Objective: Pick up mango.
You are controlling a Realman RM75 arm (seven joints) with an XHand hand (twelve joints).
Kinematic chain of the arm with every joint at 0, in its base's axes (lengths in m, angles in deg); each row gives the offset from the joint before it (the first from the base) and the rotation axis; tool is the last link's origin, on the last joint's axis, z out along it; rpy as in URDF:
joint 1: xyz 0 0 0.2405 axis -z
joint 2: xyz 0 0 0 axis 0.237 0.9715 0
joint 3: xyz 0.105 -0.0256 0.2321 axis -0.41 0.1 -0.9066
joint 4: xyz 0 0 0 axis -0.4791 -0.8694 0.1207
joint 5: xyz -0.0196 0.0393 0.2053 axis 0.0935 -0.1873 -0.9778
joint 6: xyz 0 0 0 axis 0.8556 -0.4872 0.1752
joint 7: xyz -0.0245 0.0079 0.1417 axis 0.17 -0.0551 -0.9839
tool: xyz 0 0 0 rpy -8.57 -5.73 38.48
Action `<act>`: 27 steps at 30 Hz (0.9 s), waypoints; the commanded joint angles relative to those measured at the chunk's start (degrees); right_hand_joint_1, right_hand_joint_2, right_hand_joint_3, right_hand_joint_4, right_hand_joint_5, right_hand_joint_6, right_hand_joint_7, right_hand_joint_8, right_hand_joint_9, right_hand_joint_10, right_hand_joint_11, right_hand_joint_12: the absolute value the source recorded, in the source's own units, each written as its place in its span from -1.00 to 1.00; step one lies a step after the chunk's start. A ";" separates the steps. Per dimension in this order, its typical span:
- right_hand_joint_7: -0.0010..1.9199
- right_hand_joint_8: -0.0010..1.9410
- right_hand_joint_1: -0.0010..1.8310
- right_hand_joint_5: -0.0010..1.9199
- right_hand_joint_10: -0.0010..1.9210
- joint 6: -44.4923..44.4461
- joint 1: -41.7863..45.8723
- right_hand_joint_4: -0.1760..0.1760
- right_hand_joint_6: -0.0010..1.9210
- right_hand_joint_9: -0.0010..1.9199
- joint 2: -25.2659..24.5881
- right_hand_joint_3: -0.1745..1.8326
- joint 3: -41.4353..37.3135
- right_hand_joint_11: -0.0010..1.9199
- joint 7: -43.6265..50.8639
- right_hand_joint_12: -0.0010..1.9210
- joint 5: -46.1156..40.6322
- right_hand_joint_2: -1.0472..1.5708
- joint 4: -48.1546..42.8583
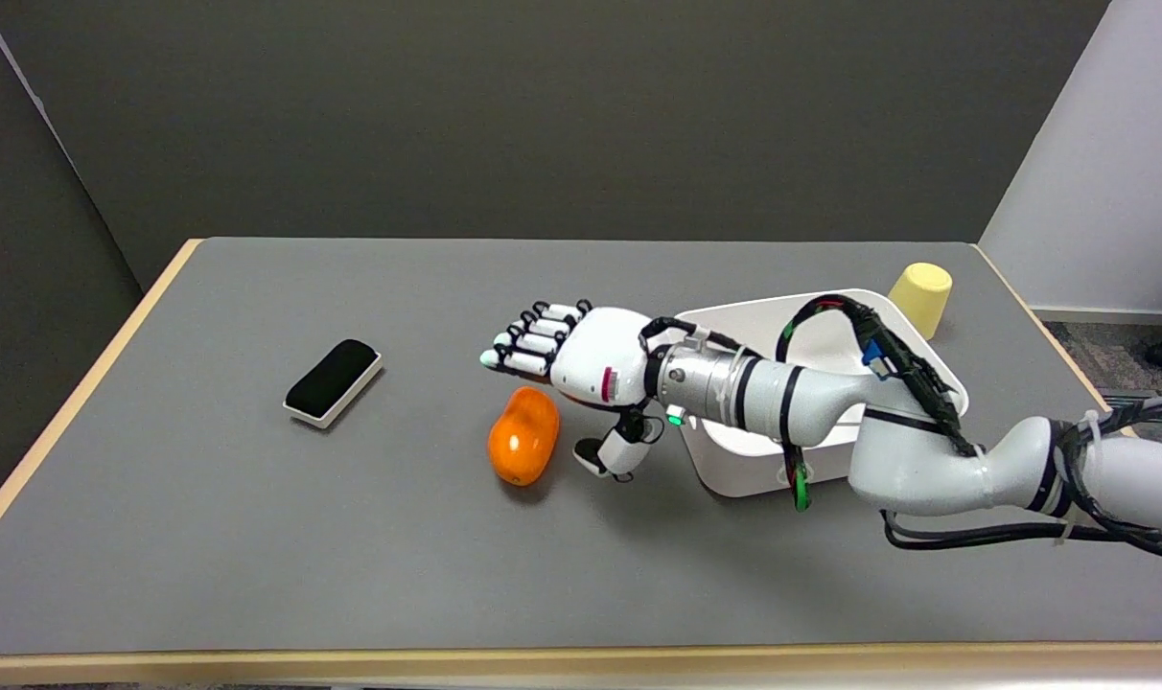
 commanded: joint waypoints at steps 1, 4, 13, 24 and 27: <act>-0.98 -0.81 -0.05 -1.00 -0.67 -1.48 0.95 -0.07 -0.91 -1.00 -3.20 0.15 1.80 -1.00 3.03 -0.13 -2.45 0.25 3.91; -0.98 -0.81 -0.05 -1.00 -0.66 -3.36 1.14 -0.08 -0.96 -1.00 -4.55 0.15 1.81 -1.00 3.03 -0.13 -2.37 0.25 6.02; -0.98 -0.84 -0.04 -1.00 -0.64 -8.61 1.04 -0.12 -1.00 -1.00 -7.80 0.15 2.12 -1.00 2.79 -0.15 -2.05 0.26 11.89; -0.98 -0.81 -0.04 -1.00 -0.60 -11.17 0.56 -0.10 -0.97 -1.00 -10.28 0.15 2.36 -1.00 2.47 -0.12 -1.97 0.25 16.51; -0.98 -0.80 -0.04 -1.00 -0.57 -11.17 0.42 -0.08 -0.88 -1.00 -10.64 0.16 2.36 -1.00 2.47 -0.11 -1.97 0.26 17.35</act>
